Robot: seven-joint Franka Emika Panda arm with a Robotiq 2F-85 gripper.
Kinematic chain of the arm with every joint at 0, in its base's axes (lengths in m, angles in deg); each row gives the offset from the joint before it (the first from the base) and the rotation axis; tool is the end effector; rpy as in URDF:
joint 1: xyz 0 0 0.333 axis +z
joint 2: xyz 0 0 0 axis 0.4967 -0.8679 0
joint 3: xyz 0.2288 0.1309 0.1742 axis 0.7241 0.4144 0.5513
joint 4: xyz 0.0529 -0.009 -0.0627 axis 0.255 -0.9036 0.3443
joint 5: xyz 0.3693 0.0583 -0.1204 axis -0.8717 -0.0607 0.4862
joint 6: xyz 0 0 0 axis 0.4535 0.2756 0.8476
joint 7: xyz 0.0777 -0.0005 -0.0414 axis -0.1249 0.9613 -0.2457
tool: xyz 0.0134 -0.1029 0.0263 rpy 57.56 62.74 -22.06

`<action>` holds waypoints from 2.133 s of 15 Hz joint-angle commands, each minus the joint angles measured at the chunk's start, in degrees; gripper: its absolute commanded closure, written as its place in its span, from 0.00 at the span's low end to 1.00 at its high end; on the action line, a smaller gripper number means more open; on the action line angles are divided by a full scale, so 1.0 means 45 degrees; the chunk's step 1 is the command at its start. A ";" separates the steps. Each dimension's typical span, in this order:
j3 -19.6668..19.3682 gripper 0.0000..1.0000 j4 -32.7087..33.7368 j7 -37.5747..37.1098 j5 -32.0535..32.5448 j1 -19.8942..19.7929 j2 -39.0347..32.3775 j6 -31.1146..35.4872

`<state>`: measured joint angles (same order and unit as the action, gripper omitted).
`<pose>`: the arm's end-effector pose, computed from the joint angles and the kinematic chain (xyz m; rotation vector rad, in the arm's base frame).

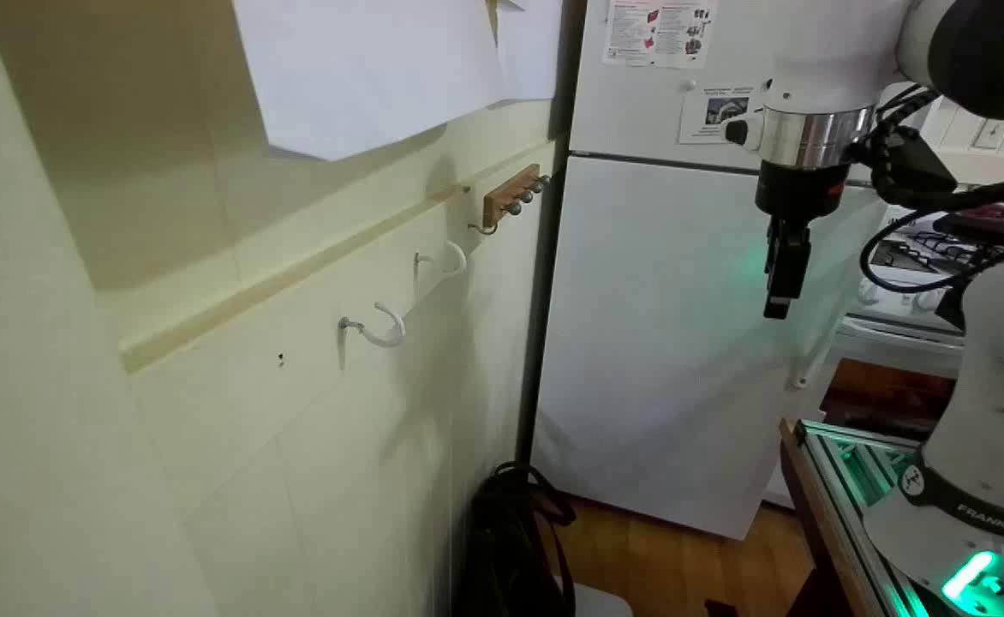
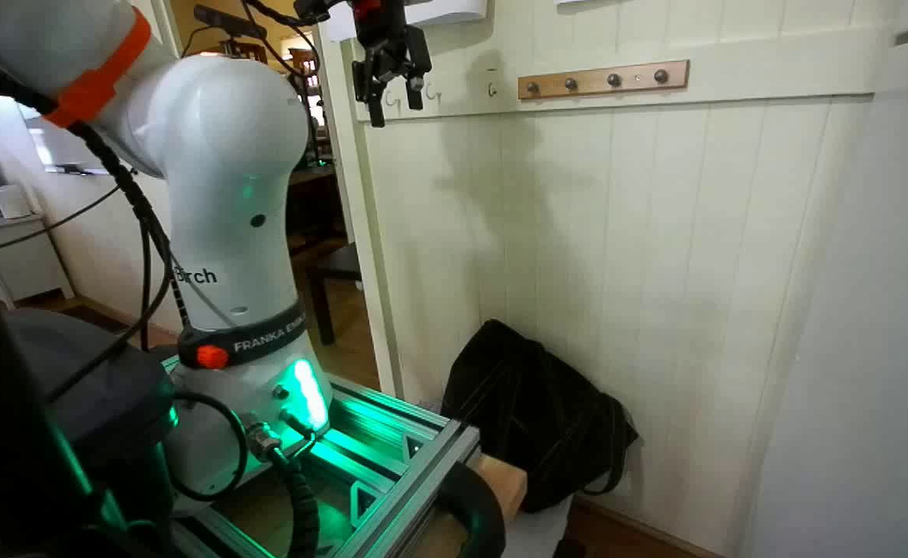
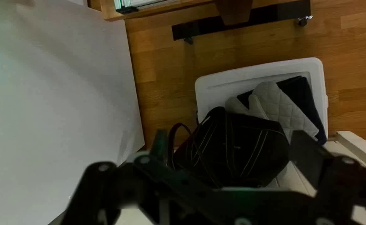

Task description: Hook the black bag on the third hook from the left

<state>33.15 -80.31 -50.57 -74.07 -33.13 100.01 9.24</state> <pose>0.3063 0.0206 0.4864 2.8839 -0.2363 -0.1833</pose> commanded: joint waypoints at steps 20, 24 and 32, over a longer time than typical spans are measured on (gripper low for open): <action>-0.2642 0.00 -0.1595 0.0799 0.0484 -0.1159 -0.5268 0.6777; -0.3056 0.00 -0.1413 0.1012 0.0784 -0.1532 -0.7585 0.8811; -0.3473 0.00 -0.1129 0.0910 0.0994 -0.1585 -0.9046 0.9513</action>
<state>18.30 -85.44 -46.45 -69.64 -41.02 59.29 52.14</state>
